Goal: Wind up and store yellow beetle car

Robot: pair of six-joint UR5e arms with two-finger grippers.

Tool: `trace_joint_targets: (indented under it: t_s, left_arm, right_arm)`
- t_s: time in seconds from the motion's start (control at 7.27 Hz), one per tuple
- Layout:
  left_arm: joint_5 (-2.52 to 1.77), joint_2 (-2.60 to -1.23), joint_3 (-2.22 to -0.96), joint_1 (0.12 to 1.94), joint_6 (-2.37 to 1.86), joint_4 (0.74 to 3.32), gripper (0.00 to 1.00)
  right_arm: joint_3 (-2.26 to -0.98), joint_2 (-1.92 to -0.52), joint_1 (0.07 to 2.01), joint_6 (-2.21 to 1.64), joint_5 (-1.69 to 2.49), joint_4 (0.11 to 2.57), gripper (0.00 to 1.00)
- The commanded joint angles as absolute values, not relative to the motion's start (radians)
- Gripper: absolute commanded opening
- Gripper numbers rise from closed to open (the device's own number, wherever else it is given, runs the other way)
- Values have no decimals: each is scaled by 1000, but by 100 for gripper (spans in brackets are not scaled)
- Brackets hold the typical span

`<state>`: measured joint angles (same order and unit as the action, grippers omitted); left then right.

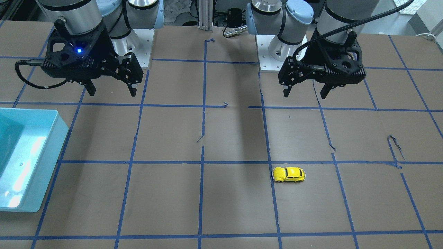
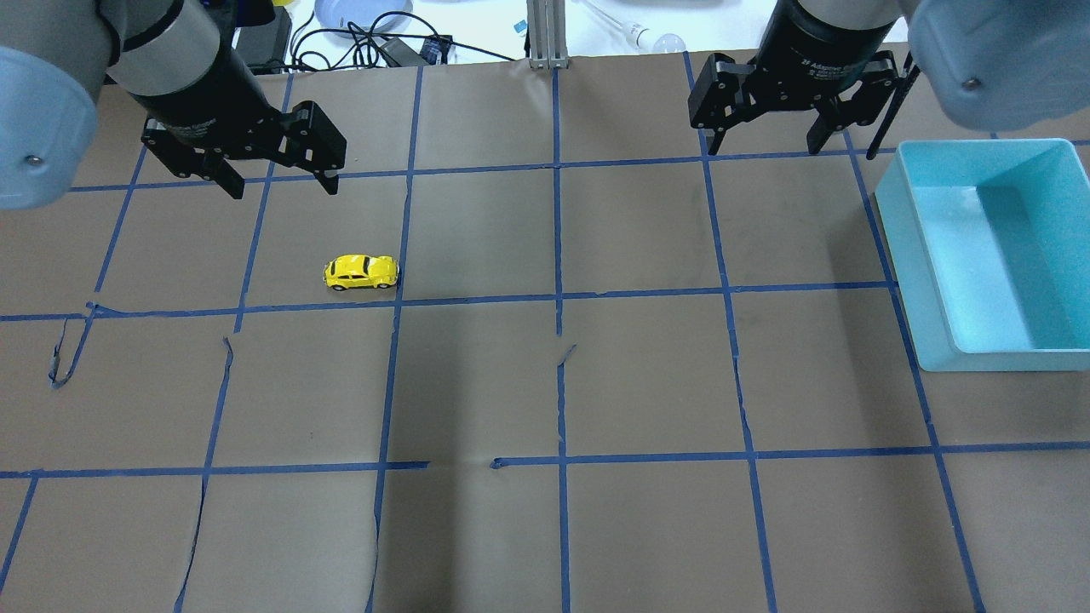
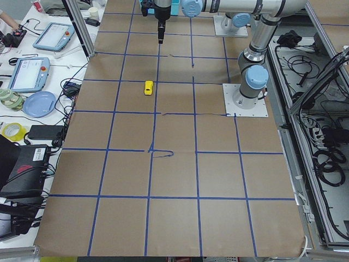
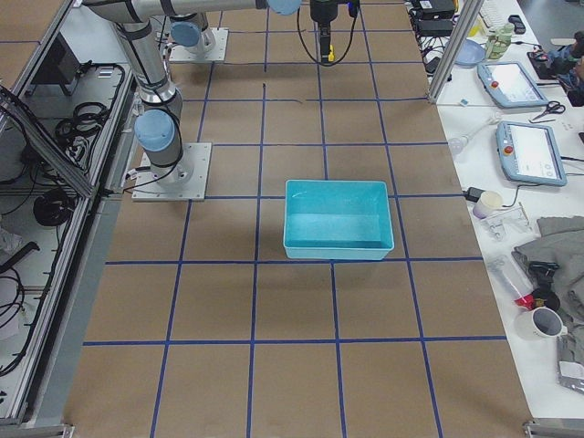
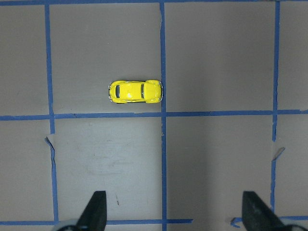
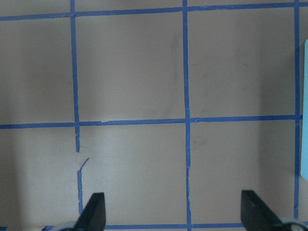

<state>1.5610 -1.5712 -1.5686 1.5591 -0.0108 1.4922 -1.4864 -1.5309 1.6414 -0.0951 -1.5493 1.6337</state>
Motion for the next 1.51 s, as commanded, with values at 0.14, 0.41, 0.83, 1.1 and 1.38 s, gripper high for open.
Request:
trace_joint_targets:
  t_s: [0.14, 0.41, 0.83, 1.1, 1.38]
  left_arm:
    - [1562, -1578, -1566, 1560, -37, 1491, 100]
    - [1562, -1578, -1555, 1560, -35, 1491, 100]
    - [1559, -1583, -1557, 1560, -38, 1491, 100]
    - [1554, -1588, -1557, 1560, -60, 1488, 100]
    - [1563, -1597, -1559, 1563, -61, 1488, 100]
  right_arm:
    - [-1486, -1531, 1643, -95, -1549, 1635, 100]
    - [-1486, -1531, 1643, -95, -1549, 1635, 100]
    - [-1485, -1532, 1641, -89, -1566, 1623, 100]
    - [-1483, -1534, 1643, -86, -1566, 1612, 100]
    - [-1480, -1536, 1643, -87, -1568, 1574, 100]
